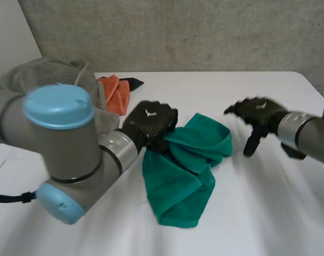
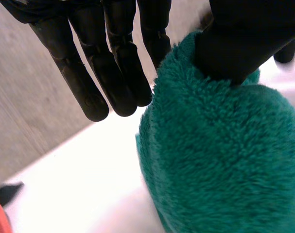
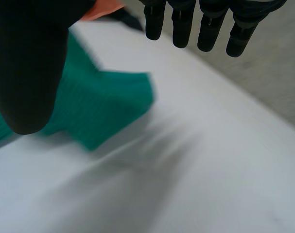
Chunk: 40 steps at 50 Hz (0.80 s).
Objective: Fold the laundry.
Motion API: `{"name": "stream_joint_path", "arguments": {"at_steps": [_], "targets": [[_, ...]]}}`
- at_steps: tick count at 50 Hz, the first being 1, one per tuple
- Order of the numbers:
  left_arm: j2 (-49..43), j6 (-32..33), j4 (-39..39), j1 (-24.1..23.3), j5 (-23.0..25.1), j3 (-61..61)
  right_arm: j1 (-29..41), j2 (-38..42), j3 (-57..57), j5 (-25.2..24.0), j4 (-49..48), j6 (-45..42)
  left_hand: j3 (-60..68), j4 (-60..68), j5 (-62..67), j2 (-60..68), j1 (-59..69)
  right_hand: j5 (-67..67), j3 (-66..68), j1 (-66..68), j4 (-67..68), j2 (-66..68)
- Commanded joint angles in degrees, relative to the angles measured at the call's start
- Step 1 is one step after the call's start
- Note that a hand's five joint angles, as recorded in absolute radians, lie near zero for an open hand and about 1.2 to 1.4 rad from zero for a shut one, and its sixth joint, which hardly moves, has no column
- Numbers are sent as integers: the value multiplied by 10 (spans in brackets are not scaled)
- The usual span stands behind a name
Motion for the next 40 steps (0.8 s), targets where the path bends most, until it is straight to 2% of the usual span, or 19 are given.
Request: {"name": "stream_joint_path", "arguments": {"at_steps": [1,3,5,6,7,9,14,18,22,26,30,36,40], "targets": [[73,-1,11,-2,-6,-41,31,59,32,-20,-94,6,119,110,145,116,147,-27,-18,-32,-20,-19],[74,-2,11,-3,-13,-44,45,83,33,-13,-152,6,119,110,145,116,147,-5,4,-10,2,3],[74,-2,11,-2,-18,-47,50,98,28,-2,-190,4,119,110,145,116,147,139,148,134,146,148],[74,-2,11,-2,-20,-49,50,105,24,6,-207,4,119,110,145,116,147,228,237,223,235,237],[74,-2,11,-2,-23,-52,50,113,16,26,-233,4,119,110,145,116,147,429,438,424,436,438],[74,0,11,-1,-26,-55,54,116,13,43,-255,-2,119,110,145,116,147,672,680,666,678,680],[81,2,10,2,-43,-55,52,83,19,68,-281,-25,119,110,145,116,147,673,682,668,680,681],[107,6,11,11,-57,-54,48,6,25,72,-271,-36,119,110,145,116,147,673,682,668,680,681],[144,7,9,33,-60,-49,42,-123,22,63,-188,-73,119,110,145,116,147,673,682,668,680,681],[183,11,4,68,-54,-44,4,-208,14,42,-95,-130,119,110,145,116,147,673,682,668,680,681],[185,22,-9,76,-52,-44,-18,-249,7,35,-17,-170,119,110,145,116,147,673,682,668,680,681],[138,55,-23,75,-50,-42,-16,-240,19,36,55,-169,119,110,145,116,147,673,682,668,680,681],[62,97,-20,79,-50,-17,2,-170,18,52,63,-170,119,110,145,116,147,673,682,668,680,681]]}}
